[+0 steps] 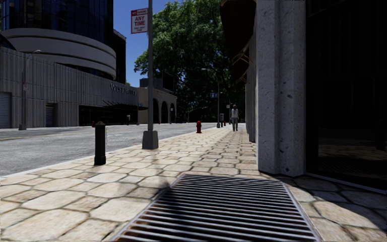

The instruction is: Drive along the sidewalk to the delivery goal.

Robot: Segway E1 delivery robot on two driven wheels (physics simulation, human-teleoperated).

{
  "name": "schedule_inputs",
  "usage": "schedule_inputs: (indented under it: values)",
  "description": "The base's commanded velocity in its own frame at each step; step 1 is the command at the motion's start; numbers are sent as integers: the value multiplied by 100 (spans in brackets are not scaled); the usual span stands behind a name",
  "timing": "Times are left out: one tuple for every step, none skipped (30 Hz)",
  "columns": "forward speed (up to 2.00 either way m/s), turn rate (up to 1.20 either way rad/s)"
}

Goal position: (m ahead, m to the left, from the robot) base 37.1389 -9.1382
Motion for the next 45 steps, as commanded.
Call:
schedule_inputs:
  values:
    - [200,0]
    - [200,0]
    - [200,0]
    - [200,0]
    - [200,0]
    - [200,0]
    - [200,0]
    - [200,0]
    - [200,0]
    - [200,0]
    - [200,0]
    - [200,0]
    - [200,0]
    - [200,0]
    - [200,0]
    - [200,0]
    - [200,0]
    - [200,0]
    - [200,0]
    - [200,0]
    - [200,0]
    - [200,0]
    - [200,0]
    - [200,0]
    - [200,0]
    - [200,0]
    - [200,0]
    - [200,0]
    - [200,0]
    - [200,0]
    - [200,0]
    - [200,0]
    - [200,0]
    - [200,0]
    - [200,0]
    - [200,0]
    - [200,0]
    - [200,0]
    - [200,0]
    - [200,0]
    - [200,0]
    - [200,0]
    - [200,0]
    - [200,0]
    - [200,0]
